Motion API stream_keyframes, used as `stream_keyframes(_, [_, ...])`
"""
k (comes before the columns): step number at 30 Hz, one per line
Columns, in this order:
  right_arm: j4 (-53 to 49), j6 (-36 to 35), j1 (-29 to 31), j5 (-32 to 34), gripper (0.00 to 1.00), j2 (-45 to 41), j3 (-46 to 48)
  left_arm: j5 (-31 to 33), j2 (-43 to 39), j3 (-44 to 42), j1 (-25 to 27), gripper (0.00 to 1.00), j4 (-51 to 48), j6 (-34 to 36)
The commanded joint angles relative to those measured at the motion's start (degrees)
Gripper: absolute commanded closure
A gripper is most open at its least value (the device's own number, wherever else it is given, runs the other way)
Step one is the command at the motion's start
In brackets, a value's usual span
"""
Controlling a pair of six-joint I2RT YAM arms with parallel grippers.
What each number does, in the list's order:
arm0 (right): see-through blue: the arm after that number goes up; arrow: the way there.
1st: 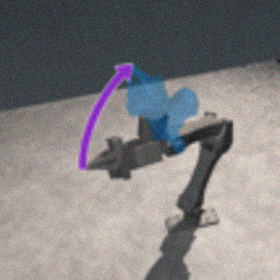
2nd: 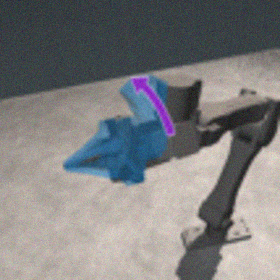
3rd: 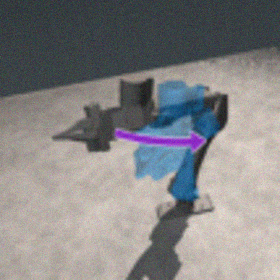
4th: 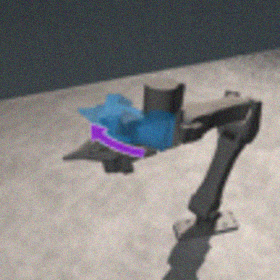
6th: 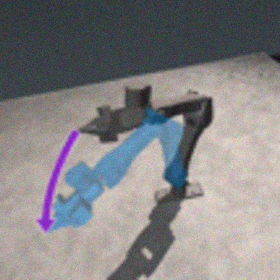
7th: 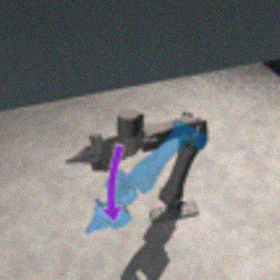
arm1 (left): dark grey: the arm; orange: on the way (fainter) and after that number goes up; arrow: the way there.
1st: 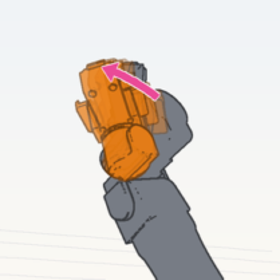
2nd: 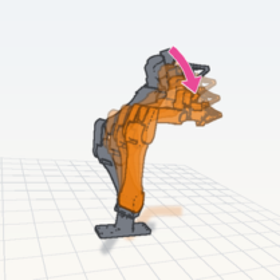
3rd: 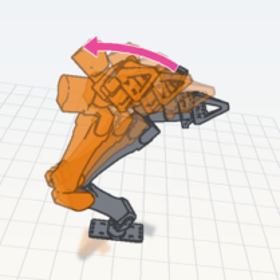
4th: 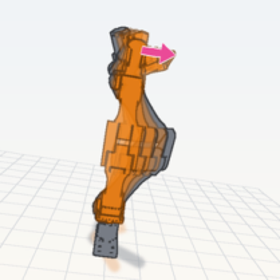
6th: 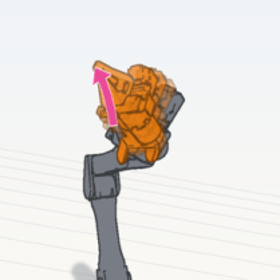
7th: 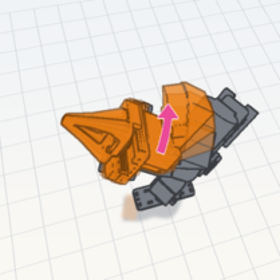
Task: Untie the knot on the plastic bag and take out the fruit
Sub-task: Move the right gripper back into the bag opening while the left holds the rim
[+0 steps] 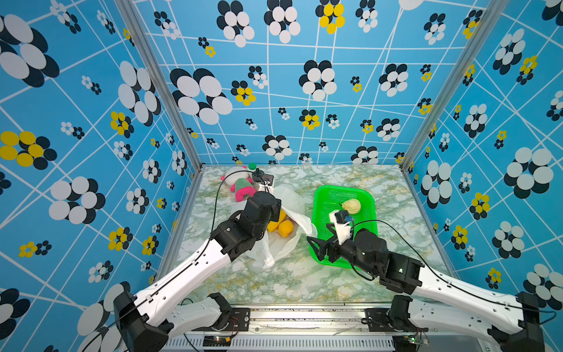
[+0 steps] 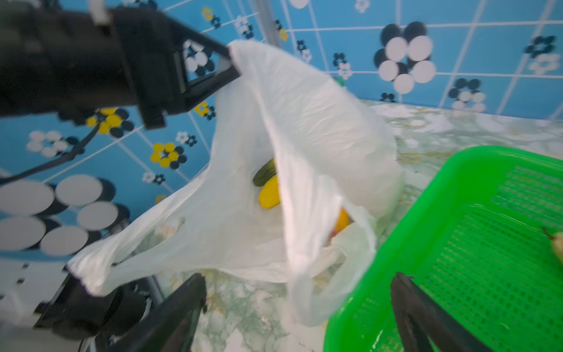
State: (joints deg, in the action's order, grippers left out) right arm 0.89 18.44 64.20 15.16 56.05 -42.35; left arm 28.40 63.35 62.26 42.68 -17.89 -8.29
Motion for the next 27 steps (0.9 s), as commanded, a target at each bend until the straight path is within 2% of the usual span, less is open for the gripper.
stream_keyframes(1, [6.3,-4.8,2.7,-2.1,0.21,9.9,-5.3,-5.4,-2.6,-1.7,-1.0,1.00,2.9,2.8])
stream_keyframes(2, [4.7,-5.3,3.8,-1.4,0.29,13.9,-8.1,-5.1,-2.9,-1.6,-1.3,1.00,2.2,2.1])
stream_keyframes(4, [2.9,-6.0,5.8,1.3,0.37,20.0,-12.1,-4.5,-3.1,-1.5,-1.9,1.00,1.1,1.3])
stream_keyframes(7, [4.1,-5.2,6.5,2.5,0.43,27.1,-14.8,-3.9,-3.0,-1.8,-2.2,1.00,1.0,0.1])
stream_keyframes(13, [8.0,-4.4,6.5,7.8,0.43,34.1,-15.8,-4.0,-0.6,-0.2,-2.3,1.00,-0.7,-0.6])
stream_keyframes(17, [5.6,-3.6,6.2,11.6,0.46,39.9,-19.2,-3.6,0.4,0.3,-2.3,1.00,-1.8,-1.1])
stream_keyframes(23, [1.2,0.4,3.0,16.6,0.45,44.8,-22.4,-2.4,-1.1,-0.3,-2.3,1.00,-1.8,-2.2])
stream_keyframes(27, [-2.0,2.5,0.6,19.1,0.36,47.7,-23.9,-2.5,-1.9,-0.8,-2.3,1.00,-2.2,-2.6])
